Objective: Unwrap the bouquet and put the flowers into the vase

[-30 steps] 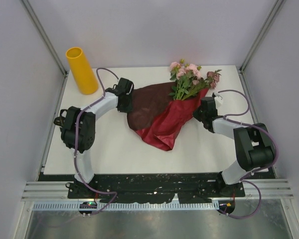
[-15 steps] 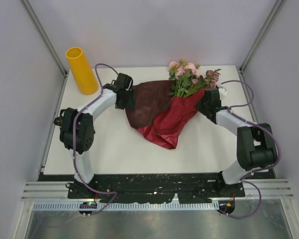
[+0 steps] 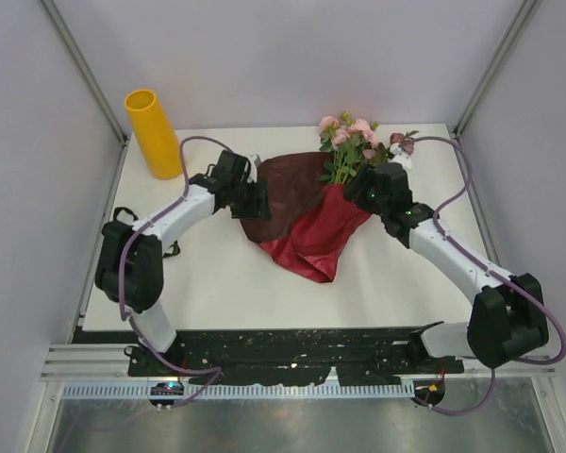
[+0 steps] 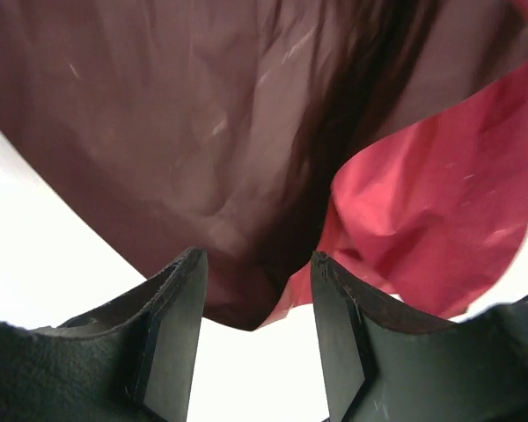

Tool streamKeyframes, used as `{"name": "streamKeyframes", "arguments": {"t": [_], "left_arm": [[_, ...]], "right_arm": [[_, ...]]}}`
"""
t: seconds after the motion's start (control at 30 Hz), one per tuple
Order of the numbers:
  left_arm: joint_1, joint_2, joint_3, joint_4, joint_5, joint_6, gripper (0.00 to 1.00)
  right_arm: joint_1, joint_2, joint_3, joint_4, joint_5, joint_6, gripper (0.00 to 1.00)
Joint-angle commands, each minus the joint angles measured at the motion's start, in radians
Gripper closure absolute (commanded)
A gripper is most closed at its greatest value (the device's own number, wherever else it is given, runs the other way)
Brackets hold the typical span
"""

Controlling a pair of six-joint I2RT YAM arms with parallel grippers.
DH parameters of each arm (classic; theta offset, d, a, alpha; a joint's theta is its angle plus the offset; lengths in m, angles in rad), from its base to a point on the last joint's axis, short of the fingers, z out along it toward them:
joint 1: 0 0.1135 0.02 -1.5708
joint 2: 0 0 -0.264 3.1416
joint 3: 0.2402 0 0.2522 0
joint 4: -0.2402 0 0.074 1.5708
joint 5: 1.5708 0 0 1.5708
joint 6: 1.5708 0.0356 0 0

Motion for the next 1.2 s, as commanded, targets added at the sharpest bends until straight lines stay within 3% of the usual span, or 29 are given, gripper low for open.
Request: {"name": "streamKeyframes", "arguments": {"t": [0.0,0.33,0.63,0.87,0.97,1.17], "left_arm": [[-0.012,0.073,-0.097,0.051,0.044,-0.055,0.46],[-0.01,0.144,-0.129,0.042,-0.056,-0.061,0.44],[-0.012,0.154,-0.149,0.049,-0.078,-0.054,0.45],[-0.01,0.153,-0.155,0.046,-0.094,-0.048,0.44],[-0.009,0.153,-0.154,0.042,-0.11,-0.046,0.45],[-0.006,0.156,-0.155,0.04,-0.121,-0.041,0.44]], "right_arm": [[0.127,0.089,0.058,0.055,0.078,0.012,0.39],[0.221,0.368,0.202,0.07,0.119,0.065,0.32],[0.23,0.494,0.285,0.085,0.124,0.068,0.37],[0.225,0.413,0.248,-0.019,0.272,0.055,0.68],[0.221,0.291,0.191,-0.076,0.375,0.027,0.94],[0.209,0.074,0.052,-0.135,0.481,-0.008,0.95]]}}
